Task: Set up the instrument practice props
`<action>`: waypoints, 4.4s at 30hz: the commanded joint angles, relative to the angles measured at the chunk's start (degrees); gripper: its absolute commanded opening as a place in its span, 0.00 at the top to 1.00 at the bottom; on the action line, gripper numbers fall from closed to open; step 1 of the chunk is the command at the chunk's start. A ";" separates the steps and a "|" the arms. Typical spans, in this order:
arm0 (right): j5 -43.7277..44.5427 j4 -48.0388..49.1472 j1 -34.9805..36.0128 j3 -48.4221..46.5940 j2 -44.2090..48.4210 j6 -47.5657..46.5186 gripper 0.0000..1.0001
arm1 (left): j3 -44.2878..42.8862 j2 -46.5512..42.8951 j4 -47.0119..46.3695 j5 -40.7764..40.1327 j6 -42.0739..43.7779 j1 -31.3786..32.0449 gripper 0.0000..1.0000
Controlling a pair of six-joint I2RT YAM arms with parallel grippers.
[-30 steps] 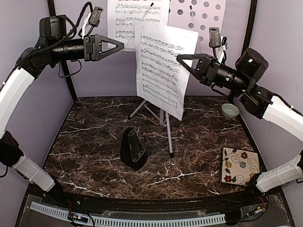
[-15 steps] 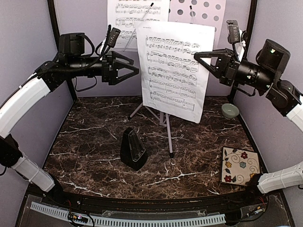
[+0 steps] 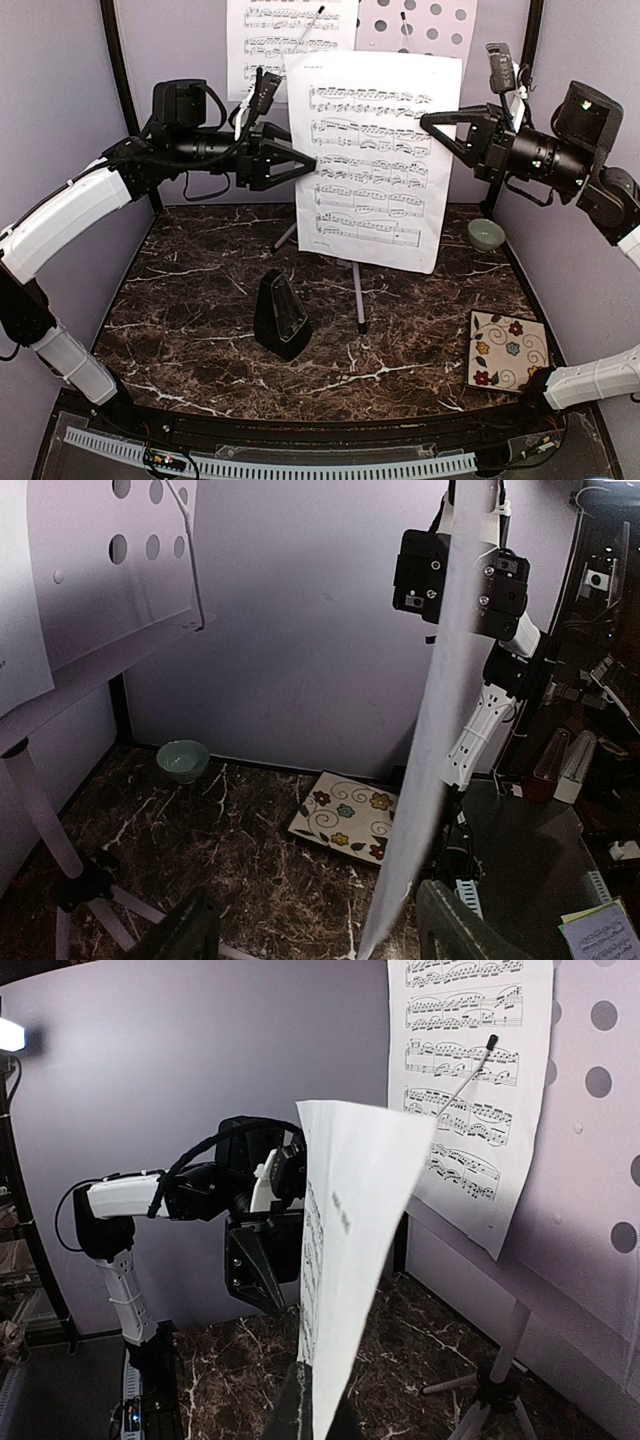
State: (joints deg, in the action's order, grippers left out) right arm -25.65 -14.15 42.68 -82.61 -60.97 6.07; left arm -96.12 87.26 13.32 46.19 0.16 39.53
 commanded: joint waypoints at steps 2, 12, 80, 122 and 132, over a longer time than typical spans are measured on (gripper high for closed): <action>5.45 4.33 -0.14 0.93 2.55 -0.70 1.00 | 3.34 -2.41 -5.74 3.32 -4.38 1.01 0.42; 7.73 7.12 -0.22 0.39 1.64 -2.46 1.00 | 0.10 0.64 -17.32 -4.97 -11.71 4.66 0.82; 41.55 1.37 -1.28 -35.07 -29.90 -2.79 0.88 | -35.85 11.38 -11.02 -42.96 -7.51 4.86 1.00; 31.45 23.99 -0.37 -16.61 -24.33 -11.31 1.00 | -46.66 24.64 -14.15 -30.17 -4.73 4.86 1.00; 30.73 23.83 -0.40 -14.95 -23.61 -11.78 1.00 | -48.45 27.99 -17.65 -28.18 -6.93 5.33 1.00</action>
State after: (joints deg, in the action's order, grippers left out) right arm 7.46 9.56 41.60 -99.07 -85.43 -5.56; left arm -142.58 115.66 -1.48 16.25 -5.63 44.53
